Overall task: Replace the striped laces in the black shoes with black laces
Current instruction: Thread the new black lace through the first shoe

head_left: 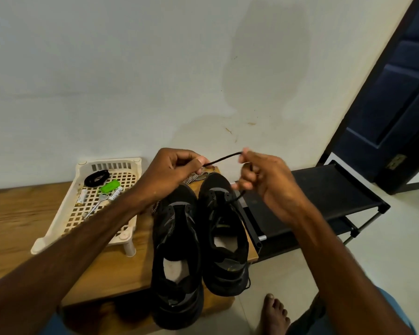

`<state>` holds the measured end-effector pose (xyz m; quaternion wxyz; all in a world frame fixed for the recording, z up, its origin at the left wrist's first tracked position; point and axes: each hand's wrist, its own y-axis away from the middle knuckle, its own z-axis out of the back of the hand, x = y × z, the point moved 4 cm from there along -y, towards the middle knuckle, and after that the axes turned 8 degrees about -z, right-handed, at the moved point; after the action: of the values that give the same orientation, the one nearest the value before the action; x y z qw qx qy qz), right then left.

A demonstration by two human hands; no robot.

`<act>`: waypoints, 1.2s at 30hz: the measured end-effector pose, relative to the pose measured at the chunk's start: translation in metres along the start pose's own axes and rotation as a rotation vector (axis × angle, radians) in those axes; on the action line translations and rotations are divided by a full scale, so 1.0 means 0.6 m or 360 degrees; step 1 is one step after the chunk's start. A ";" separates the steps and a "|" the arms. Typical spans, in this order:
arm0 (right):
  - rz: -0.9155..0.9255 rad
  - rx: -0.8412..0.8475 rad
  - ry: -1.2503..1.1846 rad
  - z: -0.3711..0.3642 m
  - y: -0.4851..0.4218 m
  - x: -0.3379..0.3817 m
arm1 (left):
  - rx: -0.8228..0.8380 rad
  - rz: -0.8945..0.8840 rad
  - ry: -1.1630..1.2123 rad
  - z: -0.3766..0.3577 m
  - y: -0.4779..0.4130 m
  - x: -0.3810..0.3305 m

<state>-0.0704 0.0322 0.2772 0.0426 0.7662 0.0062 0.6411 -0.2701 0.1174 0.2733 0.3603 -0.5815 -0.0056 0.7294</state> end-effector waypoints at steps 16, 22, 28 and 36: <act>-0.0036 -0.0403 0.0328 0.064 0.004 0.005 | -0.0043 0.0191 -0.0553 0.070 0.002 0.064; 0.0104 -0.0130 0.1657 -0.009 -0.007 -0.048 | 0.0209 0.0012 -0.0448 0.011 0.006 0.030; 0.0247 -0.0041 0.1113 -0.027 -0.021 -0.035 | 0.0122 -0.0082 -0.0442 -0.022 0.004 0.008; 0.0209 -0.0275 0.1046 0.008 -0.032 -0.045 | 0.0157 0.0016 -0.0448 -0.050 0.000 0.025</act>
<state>-0.0698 0.0493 0.2487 0.0618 0.5111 -0.0840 0.8531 -0.2456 0.1128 0.2511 0.3804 -0.4552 -0.0172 0.8049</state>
